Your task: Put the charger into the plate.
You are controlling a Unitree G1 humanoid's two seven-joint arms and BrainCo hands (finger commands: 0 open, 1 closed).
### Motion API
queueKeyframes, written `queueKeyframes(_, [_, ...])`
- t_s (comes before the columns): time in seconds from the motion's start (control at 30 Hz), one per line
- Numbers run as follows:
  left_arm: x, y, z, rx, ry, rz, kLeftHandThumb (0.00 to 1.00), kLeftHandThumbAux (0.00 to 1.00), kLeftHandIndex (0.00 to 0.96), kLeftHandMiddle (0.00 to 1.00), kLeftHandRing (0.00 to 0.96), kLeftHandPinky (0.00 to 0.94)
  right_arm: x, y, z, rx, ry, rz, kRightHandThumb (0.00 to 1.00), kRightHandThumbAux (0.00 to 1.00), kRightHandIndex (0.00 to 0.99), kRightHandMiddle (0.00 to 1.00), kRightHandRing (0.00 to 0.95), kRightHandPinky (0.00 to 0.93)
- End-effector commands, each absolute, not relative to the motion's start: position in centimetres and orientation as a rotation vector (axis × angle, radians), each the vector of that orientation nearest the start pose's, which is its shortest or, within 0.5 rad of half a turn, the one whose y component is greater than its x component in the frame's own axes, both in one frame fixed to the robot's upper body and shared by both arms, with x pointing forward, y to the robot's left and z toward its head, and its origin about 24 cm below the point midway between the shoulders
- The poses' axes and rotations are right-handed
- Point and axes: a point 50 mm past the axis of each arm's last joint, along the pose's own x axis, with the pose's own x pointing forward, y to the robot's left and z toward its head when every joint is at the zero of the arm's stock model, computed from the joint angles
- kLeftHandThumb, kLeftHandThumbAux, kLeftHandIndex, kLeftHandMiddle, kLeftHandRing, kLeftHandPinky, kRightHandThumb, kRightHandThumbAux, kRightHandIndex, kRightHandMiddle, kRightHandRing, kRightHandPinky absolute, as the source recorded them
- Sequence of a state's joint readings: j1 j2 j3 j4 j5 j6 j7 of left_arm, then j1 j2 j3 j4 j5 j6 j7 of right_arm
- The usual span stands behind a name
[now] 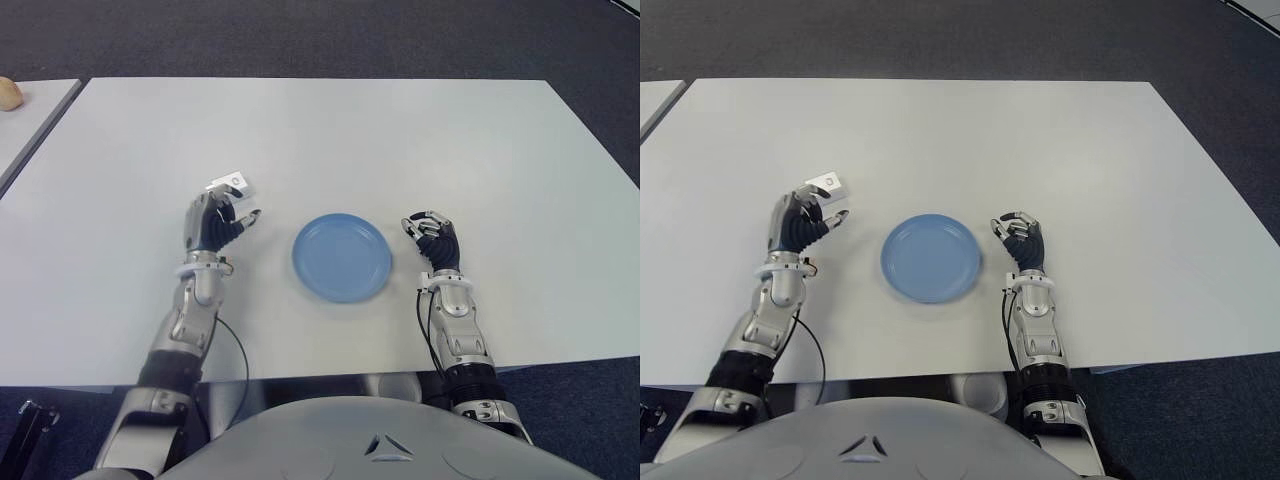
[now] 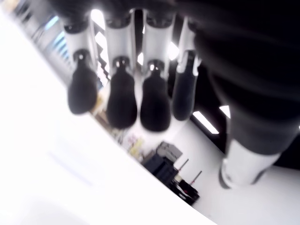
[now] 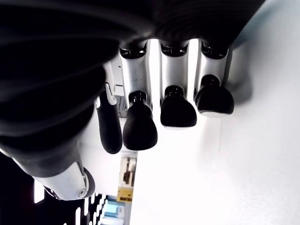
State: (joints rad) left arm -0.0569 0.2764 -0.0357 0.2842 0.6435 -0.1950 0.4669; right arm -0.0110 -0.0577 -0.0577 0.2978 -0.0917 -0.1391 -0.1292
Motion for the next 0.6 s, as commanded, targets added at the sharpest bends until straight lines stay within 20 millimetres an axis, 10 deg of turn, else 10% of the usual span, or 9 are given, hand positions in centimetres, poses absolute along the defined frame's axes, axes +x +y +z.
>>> queueKeyframes(0.03, [26.5,21.1,3.9,1.008,-0.194,0.262,0.699,0.711,0.424,0.512,0.484,0.448,23.9,-17.9,-2.1,-0.147,0.212,-0.16,0.704,0.73,0.435,0.829,0.841,0.841])
queueKeyframes(0.33, [28.7,22.7,3.7,1.206,-0.173,0.232,0.675,0.422,0.097,0.155,0.174,0.222,23.9,-17.8,-2.1,-0.141,0.198,-0.156,0.706,0.73,0.435,0.821,0.841,0.845])
queueKeyframes(0.6, [30.3,23.0,3.4,1.345,-0.144,0.206,0.623,0.264,0.005,0.009,0.012,0.019,23.9,-17.8,-2.1,-0.144,0.189,-0.151,0.706,0.729,0.435,0.815,0.835,0.845])
